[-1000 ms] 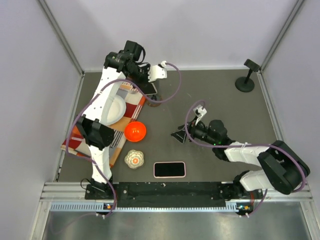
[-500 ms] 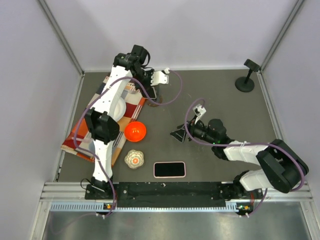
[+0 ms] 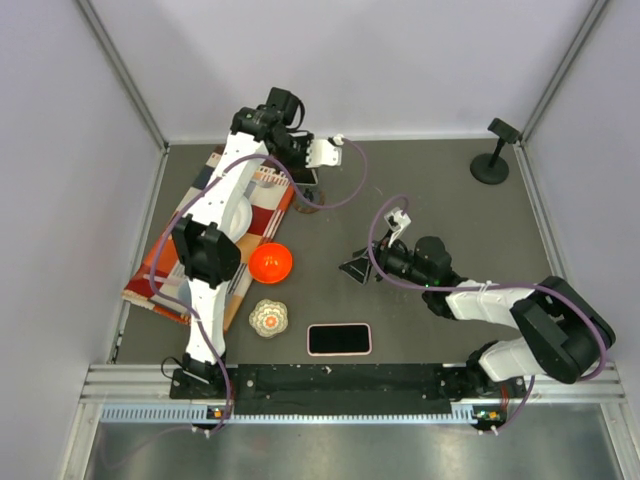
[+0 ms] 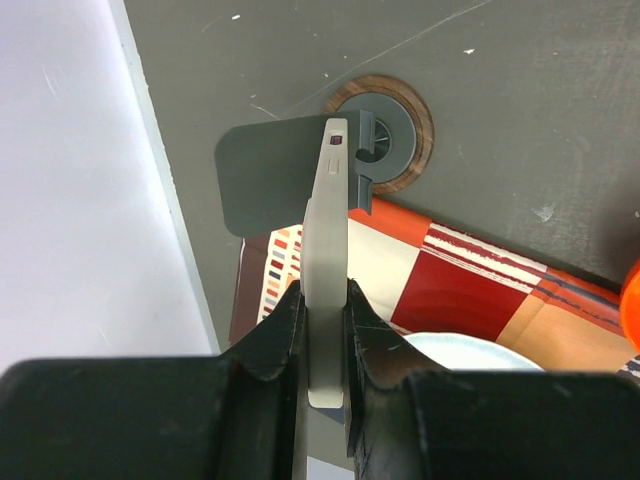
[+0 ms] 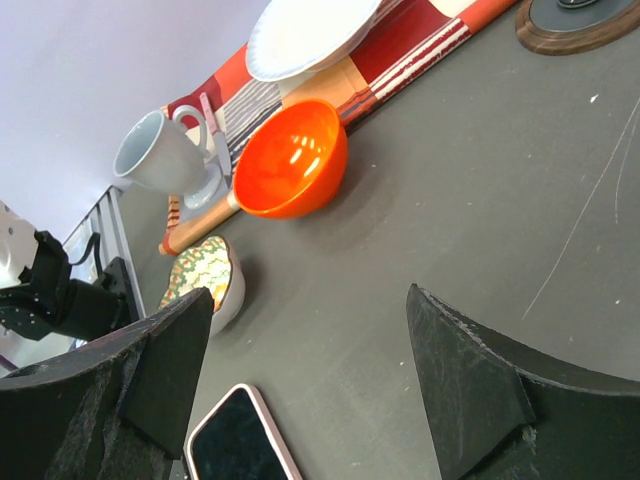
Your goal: Place the phone on the phone stand
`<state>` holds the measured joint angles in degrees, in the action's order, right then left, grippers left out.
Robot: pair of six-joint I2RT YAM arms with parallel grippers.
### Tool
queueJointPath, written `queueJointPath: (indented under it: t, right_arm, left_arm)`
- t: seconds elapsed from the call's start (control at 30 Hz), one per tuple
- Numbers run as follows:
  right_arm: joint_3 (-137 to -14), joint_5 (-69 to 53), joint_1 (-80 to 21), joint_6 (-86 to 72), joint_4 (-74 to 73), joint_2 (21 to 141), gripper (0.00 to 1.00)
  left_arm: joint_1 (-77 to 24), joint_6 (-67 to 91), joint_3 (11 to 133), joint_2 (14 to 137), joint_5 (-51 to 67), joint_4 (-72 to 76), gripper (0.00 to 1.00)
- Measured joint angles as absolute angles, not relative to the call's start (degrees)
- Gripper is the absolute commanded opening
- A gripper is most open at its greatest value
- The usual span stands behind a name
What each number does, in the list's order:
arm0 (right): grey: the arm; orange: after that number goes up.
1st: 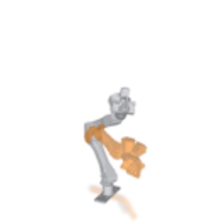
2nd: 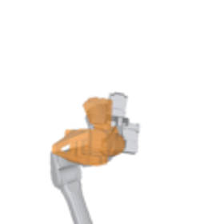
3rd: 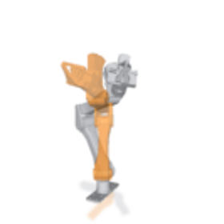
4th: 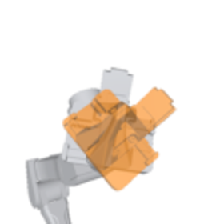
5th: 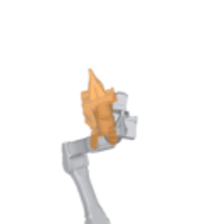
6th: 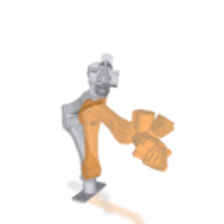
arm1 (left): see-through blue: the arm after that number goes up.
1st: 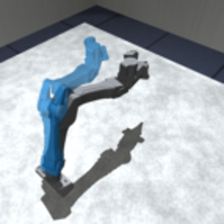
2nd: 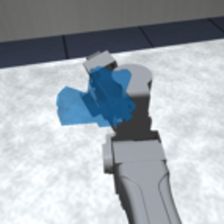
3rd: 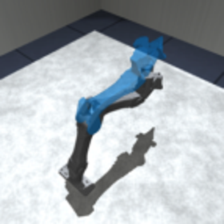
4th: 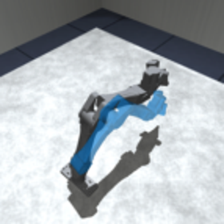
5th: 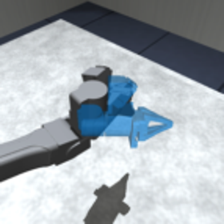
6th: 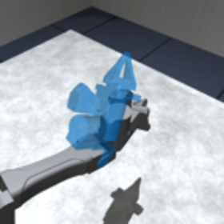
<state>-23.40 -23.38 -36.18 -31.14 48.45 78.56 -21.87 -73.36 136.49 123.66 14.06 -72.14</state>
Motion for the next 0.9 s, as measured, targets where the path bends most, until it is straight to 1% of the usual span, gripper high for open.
queueJointPath:
  t: [0.9]
  right_arm:
    - [-23.40,-24.27,-36.18,-31.16,48.90,79.29,0.78]
  left_arm:
    - [-23.14,-73.60,135.96,123.66,14.09,-72.20,0.00]
